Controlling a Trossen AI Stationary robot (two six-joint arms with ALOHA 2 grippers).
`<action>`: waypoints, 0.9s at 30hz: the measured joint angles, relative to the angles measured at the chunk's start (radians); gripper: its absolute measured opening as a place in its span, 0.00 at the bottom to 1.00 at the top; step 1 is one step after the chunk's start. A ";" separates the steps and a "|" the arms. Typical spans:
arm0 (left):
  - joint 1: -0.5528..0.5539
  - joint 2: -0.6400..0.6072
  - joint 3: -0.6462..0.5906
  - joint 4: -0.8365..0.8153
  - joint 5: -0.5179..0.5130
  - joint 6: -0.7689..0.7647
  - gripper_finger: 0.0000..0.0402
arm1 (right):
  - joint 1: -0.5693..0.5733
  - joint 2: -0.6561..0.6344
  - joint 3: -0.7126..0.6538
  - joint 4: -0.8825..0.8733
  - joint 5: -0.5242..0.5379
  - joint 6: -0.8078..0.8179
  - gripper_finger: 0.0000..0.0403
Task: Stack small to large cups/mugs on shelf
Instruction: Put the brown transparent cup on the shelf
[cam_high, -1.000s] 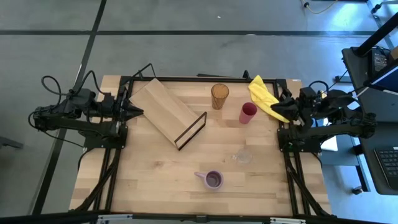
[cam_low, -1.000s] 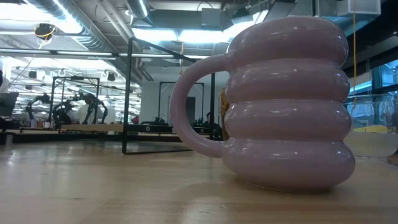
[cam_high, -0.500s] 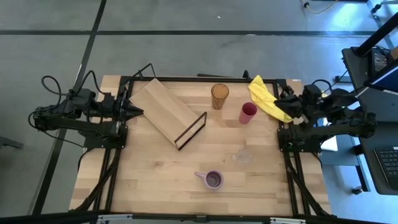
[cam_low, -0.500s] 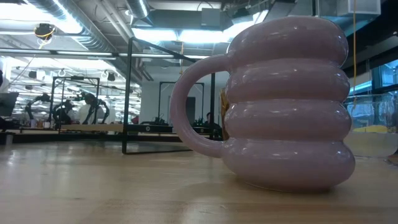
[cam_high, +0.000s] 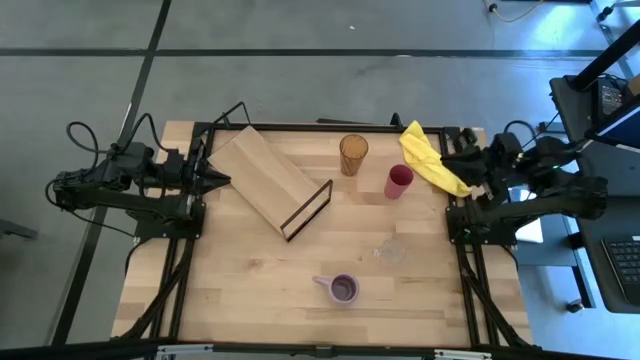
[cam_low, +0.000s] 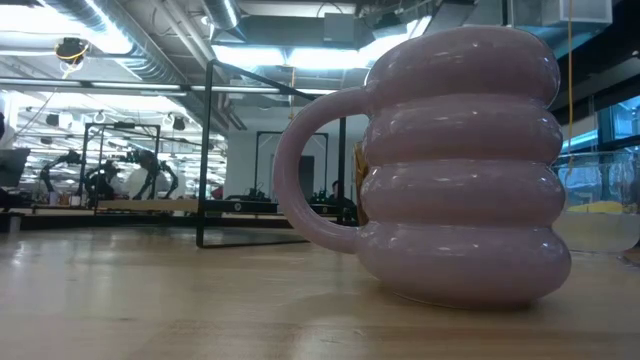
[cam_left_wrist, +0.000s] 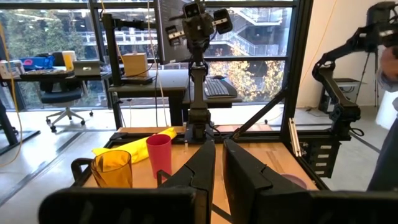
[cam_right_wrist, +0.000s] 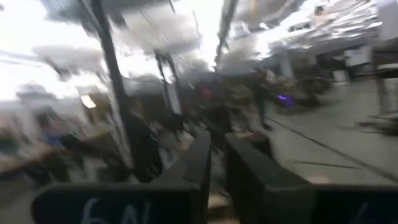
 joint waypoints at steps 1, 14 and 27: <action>0.000 0.000 0.000 0.000 0.000 0.000 0.07 | 0.000 0.011 0.050 -0.077 0.034 -0.049 0.13; 0.000 0.000 0.000 0.000 0.000 0.000 0.07 | 0.000 0.222 0.583 -1.111 0.649 0.088 0.27; 0.000 0.000 0.000 0.000 0.000 0.000 0.07 | -0.003 0.419 0.610 -1.012 0.512 0.103 0.33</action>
